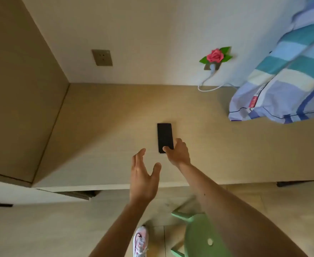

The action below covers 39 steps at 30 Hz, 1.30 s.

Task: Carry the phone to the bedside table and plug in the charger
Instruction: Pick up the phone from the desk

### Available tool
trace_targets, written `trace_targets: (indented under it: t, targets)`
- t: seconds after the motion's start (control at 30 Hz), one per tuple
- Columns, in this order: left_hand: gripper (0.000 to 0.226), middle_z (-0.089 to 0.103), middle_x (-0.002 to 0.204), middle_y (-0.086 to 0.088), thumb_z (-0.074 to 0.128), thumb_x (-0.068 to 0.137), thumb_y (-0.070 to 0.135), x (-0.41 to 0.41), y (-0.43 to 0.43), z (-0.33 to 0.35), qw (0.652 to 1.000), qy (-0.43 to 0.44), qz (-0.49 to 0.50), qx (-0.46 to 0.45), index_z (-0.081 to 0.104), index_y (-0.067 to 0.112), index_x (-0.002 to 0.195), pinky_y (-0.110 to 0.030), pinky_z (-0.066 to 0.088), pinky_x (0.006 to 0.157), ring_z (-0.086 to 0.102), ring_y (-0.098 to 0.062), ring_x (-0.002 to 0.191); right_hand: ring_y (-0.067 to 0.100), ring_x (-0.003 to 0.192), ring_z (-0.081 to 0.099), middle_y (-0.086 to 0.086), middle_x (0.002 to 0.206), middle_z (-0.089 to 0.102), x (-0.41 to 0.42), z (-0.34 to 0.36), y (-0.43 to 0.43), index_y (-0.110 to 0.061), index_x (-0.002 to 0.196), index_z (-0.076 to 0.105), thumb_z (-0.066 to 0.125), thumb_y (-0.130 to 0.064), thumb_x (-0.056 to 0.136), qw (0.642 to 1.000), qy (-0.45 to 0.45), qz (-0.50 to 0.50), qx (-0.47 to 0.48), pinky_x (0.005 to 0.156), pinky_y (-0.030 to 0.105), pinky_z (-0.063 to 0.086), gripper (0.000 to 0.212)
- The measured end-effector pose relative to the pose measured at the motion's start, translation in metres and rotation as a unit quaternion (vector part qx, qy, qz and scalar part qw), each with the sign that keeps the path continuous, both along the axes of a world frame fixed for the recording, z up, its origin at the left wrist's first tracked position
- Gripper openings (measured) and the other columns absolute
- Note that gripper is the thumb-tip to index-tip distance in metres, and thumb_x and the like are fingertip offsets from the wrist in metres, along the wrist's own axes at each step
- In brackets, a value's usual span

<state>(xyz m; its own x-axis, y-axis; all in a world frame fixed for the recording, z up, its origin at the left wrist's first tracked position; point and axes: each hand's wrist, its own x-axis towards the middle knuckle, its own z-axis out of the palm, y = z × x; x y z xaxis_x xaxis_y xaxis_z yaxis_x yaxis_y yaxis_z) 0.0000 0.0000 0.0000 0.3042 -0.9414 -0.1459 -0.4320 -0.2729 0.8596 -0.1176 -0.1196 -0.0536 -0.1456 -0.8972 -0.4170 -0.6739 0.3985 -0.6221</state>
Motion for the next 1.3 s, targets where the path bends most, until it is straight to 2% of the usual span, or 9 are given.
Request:
trace_targets:
  t: [0.2,0.4,0.53,0.63,0.77,0.9,1.03,1.13,1.3]
  targets:
    - [0.064,0.043,0.147,0.001,0.062,0.092,0.033,0.024,-0.037,-0.039,1.0,0.015,0.015,0.013,0.036,0.017,0.148,-0.035,0.042,0.105,0.045,-0.015,0.131,0.037,0.13,0.053,0.017,0.14,0.05,0.02,-0.051,-0.055,-0.006,0.141,0.044,0.07,-0.031,0.087,0.994,0.097,-0.013,0.053,0.103,0.054,0.051,0.065]
    - [0.064,0.043,0.147,0.004,0.063,0.092,0.033,0.04,-0.051,-0.063,0.999,0.021,0.013,0.029,0.036,0.019,0.148,-0.036,0.042,0.106,0.042,-0.01,0.132,0.037,0.131,0.051,0.016,0.14,0.051,0.031,-0.098,-0.084,-0.004,0.137,0.046,0.072,-0.05,0.086,0.983,0.172,-0.035,0.046,0.1,0.05,0.047,0.073]
    - [0.064,0.043,0.148,0.003,0.063,0.092,0.032,0.051,-0.058,-0.068,0.999,0.021,0.013,0.039,0.036,0.018,0.148,-0.039,0.043,0.106,0.042,-0.01,0.13,0.036,0.129,0.052,0.016,0.137,0.052,0.033,-0.112,-0.097,-0.005,0.134,0.049,0.079,-0.05,0.08,0.979,0.189,-0.059,0.048,0.101,0.047,0.047,0.076]
    - [0.064,0.042,0.148,0.001,0.063,0.092,0.032,0.056,-0.061,-0.068,0.999,0.017,0.007,0.045,0.036,0.017,0.148,-0.041,0.043,0.106,0.042,-0.013,0.131,0.036,0.123,0.058,0.014,0.132,0.058,0.03,-0.113,-0.106,-0.01,0.13,0.053,0.088,-0.044,0.072,0.985,0.097,-0.116,0.088,0.098,0.046,0.054,0.076]
    - [0.061,0.045,0.146,0.0,0.064,0.092,0.03,0.059,-0.065,-0.065,0.999,0.014,-0.002,0.037,0.04,0.018,0.146,-0.04,0.044,0.105,0.043,-0.011,0.128,0.032,0.101,0.066,0.015,0.127,0.071,0.029,-0.114,-0.114,-0.007,0.126,0.064,0.088,-0.022,0.076,0.97,-0.076,-0.195,0.12,0.082,0.04,0.056,0.058]
    - [0.055,0.047,0.143,0.001,0.064,0.092,0.03,0.056,-0.06,-0.061,0.999,0.011,-0.01,0.044,0.045,0.019,0.142,-0.041,0.046,0.103,0.045,-0.009,0.123,0.04,0.12,0.065,0.02,0.134,0.067,0.023,-0.099,-0.1,0.0,0.134,0.058,0.083,-0.009,0.083,0.937,-0.207,-0.22,0.177,0.101,0.05,0.056,0.058]
    - [0.053,0.049,0.143,0.001,0.063,0.092,0.031,0.037,-0.053,-0.047,0.998,0.014,-0.037,0.048,0.047,0.019,0.142,-0.042,0.047,0.103,0.049,-0.016,0.127,0.045,0.122,0.064,0.025,0.133,0.066,0.0,-0.062,-0.062,0.003,0.131,0.058,0.076,0.001,0.088,0.908,-0.292,-0.243,0.177,0.088,0.051,0.055,0.047]
    - [0.053,0.051,0.142,0.0,0.063,0.092,0.032,0.01,-0.048,-0.032,0.997,0.018,-0.069,0.041,0.049,0.019,0.141,-0.042,0.047,0.102,0.051,-0.017,0.125,0.044,0.12,0.068,0.028,0.132,0.068,-0.034,-0.034,-0.023,0.005,0.127,0.058,0.066,0.004,0.094,0.878,-0.355,-0.271,0.172,0.091,0.053,0.056,0.034]
    - [0.051,0.053,0.14,0.0,0.064,0.092,0.029,-0.063,-0.027,-0.002,0.986,0.04,-0.158,0.027,0.05,0.018,0.14,-0.036,0.046,0.098,0.051,-0.013,0.116,0.035,0.1,0.074,0.031,0.13,0.069,-0.125,0.006,0.064,0.005,0.127,0.058,0.057,0.0,0.1,0.855,-0.415,-0.28,0.138,0.074,0.038,0.061,0.028]
